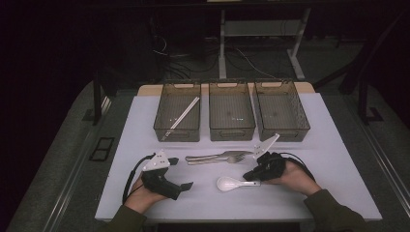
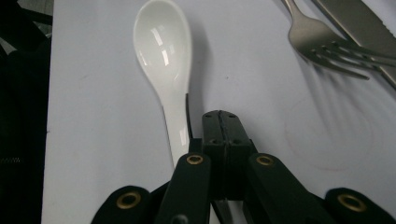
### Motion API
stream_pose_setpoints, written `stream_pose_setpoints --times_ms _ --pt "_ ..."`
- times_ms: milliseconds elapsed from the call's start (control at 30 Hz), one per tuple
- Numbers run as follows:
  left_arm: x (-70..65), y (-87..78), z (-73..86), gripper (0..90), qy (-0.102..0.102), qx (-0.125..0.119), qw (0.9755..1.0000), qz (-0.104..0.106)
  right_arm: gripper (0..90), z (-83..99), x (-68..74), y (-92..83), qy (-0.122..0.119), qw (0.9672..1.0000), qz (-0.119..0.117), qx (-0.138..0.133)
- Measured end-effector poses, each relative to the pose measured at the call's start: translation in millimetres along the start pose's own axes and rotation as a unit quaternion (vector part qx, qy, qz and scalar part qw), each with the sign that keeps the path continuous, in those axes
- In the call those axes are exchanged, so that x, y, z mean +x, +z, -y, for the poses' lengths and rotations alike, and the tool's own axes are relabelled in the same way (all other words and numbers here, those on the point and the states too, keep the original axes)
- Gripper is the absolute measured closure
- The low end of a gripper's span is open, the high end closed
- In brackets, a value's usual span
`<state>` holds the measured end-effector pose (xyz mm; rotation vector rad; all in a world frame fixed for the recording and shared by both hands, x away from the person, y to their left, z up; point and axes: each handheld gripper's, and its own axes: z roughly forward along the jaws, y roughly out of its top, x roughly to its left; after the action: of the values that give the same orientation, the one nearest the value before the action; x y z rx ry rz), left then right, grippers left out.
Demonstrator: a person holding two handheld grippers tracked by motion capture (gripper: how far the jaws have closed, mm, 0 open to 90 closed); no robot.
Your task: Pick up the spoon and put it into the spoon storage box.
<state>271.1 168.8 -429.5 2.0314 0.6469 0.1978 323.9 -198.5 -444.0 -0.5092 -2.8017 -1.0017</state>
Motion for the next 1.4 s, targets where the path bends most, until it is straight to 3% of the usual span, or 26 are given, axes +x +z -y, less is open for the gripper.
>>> stream_pose_setpoints --times_ms 200,400,567,767,1100,1400 --pt "-0.3 0.2 -0.2 0.0 0.001 0.0 1.0 0.001 86.6 0.5 -1.1 -5.5 0.01 0.9996 0.015 -0.022" --pt "0.1 0.0 -0.4 0.0 0.002 0.0 1.0 0.0 69.2 -5.7 4.3 -7.4 0.03 0.9976 -0.008 -0.061" --pt "-0.7 0.5 -0.6 0.0 0.002 0.0 1.0 0.001 55.2 -12.4 11.2 1.2 0.024 0.9978 -0.016 -0.06" --pt "-1.0 0.4 -0.8 0.0 0.003 -0.002 1.0 0.001 55.9 -17.5 13.7 11.1 -0.001 0.9989 -0.014 -0.044" --pt "-1.3 0.7 -0.8 0.0 0.005 -0.001 1.0 0.002 61.7 -17.4 16.6 19.5 -0.019 0.9995 -0.014 -0.02" --pt "-1.4 0.7 -0.9 0.0 0.005 0.0 1.0 0.002 66.8 -17.4 21.9 20.5 -0.03 0.9994 -0.009 -0.015"
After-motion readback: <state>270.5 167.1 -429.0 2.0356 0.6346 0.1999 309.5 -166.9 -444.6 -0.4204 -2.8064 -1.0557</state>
